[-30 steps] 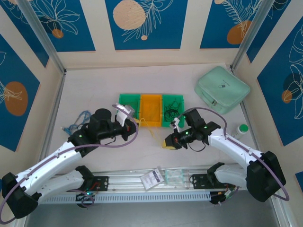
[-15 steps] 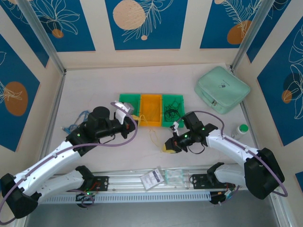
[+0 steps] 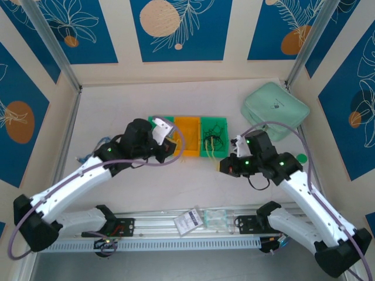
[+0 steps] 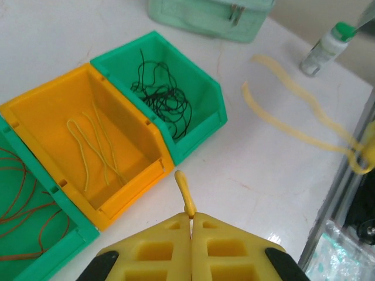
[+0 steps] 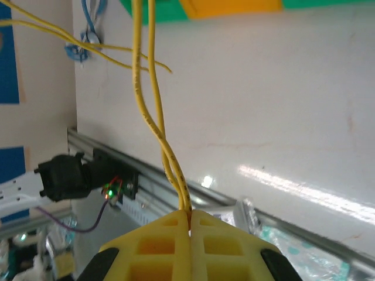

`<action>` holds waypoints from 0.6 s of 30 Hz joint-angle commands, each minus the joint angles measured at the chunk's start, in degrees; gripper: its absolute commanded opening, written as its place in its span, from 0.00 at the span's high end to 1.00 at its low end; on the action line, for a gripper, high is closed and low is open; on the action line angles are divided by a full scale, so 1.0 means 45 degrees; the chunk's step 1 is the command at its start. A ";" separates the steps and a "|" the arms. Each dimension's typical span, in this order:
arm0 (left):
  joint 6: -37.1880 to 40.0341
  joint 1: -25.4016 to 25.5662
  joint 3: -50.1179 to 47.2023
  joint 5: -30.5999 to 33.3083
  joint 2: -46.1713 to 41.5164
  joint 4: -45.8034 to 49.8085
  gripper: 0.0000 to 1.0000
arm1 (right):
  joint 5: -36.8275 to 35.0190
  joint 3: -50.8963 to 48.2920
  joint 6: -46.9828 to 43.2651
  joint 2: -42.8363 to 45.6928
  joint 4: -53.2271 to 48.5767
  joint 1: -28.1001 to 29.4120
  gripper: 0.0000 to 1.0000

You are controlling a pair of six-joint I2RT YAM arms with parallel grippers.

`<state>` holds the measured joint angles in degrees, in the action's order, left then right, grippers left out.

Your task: Untangle the cables

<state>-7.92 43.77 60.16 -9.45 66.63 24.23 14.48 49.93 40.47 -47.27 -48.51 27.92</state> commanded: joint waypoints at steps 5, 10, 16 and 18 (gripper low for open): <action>0.1058 -0.0386 0.2426 0.0221 0.2604 0.1855 0.93 | -0.1035 0.0213 -0.0257 0.0350 -0.0577 -0.0118 1.00; 0.1663 -0.0848 0.3486 0.0509 0.3938 0.1754 0.93 | -0.0918 0.0232 -0.0538 0.0329 -0.0464 -0.0144 1.00; 0.1869 -0.1362 0.4035 0.0324 0.4960 0.0630 0.93 | -0.0486 -0.0034 -0.0734 0.0290 -0.0096 -0.0309 1.00; 0.1839 -0.1493 0.4382 0.0206 0.5391 0.0544 0.94 | -0.0302 -0.0145 -0.0823 0.0259 0.0055 -0.0397 1.00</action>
<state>-0.99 38.17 76.86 -7.81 88.84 28.97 10.96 50.28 38.26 -46.02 -49.34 26.70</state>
